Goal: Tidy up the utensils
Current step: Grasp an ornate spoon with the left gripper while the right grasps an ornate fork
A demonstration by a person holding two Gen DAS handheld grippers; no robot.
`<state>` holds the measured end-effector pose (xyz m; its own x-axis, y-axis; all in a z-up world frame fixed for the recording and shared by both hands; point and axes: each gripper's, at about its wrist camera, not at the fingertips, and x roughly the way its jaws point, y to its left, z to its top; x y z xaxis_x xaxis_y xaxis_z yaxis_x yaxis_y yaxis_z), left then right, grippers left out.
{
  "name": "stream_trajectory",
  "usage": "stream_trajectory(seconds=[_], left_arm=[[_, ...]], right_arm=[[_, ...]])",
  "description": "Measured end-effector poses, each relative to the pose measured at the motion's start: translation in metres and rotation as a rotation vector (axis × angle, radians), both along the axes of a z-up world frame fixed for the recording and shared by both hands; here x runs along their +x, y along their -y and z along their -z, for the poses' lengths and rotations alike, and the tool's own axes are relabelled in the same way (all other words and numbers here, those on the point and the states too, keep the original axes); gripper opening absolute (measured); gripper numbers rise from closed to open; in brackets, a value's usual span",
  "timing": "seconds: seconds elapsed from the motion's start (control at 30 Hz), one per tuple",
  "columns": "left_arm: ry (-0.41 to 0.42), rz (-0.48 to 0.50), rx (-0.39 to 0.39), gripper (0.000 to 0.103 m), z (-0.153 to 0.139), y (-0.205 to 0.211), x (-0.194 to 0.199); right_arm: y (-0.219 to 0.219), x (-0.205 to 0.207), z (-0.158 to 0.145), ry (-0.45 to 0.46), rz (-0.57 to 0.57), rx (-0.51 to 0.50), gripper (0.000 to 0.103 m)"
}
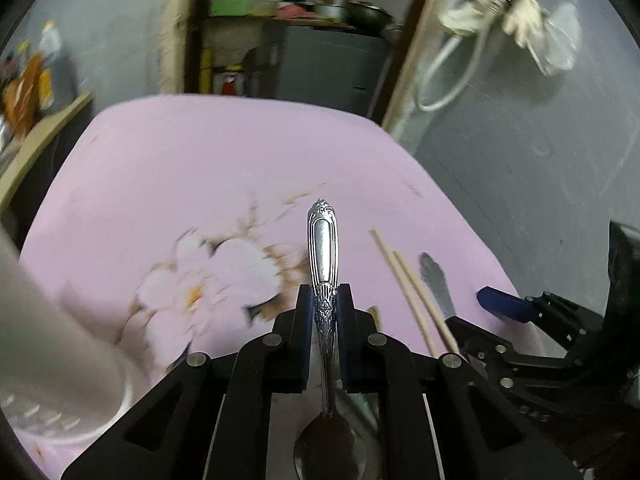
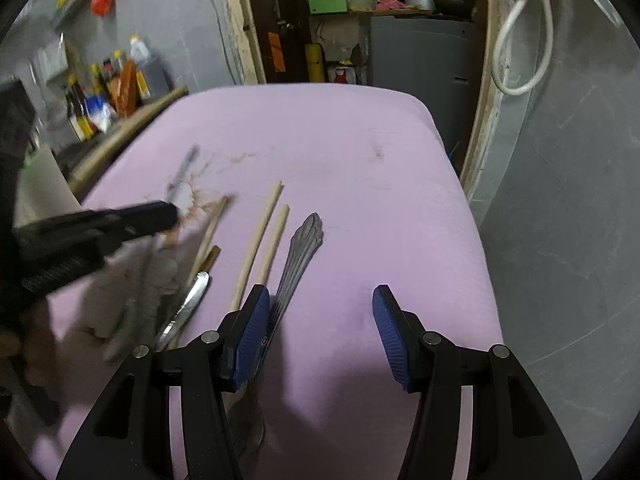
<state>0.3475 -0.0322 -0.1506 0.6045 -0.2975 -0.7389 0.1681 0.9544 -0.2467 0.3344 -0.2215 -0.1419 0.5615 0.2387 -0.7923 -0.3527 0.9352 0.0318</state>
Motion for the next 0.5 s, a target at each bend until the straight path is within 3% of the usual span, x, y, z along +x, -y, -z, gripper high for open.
stream_trajectory(seconds=[0.2,0.27,0.3,0.5], left_arm=[[-0.077,-0.057,0.030,0.008,0.008,-0.013,-0.004],[-0.102,-0.065,0.037,0.008,0.010,-0.014,-0.003],[-0.108,-0.070,0.046,0.008,0.010,-0.014,-0.003],[-0.150,-0.052,0.077,0.008,0.016,-0.010,0.000]], right_arm=[[-0.015,0.009,0.001,0.001,0.000,-0.101,0.051],[-0.015,0.008,0.000,-0.001,-0.002,-0.115,0.037],[-0.012,0.006,-0.001,0.001,0.005,-0.127,0.021],[0.018,0.009,-0.004,-0.091,0.067,0.008,0.017]])
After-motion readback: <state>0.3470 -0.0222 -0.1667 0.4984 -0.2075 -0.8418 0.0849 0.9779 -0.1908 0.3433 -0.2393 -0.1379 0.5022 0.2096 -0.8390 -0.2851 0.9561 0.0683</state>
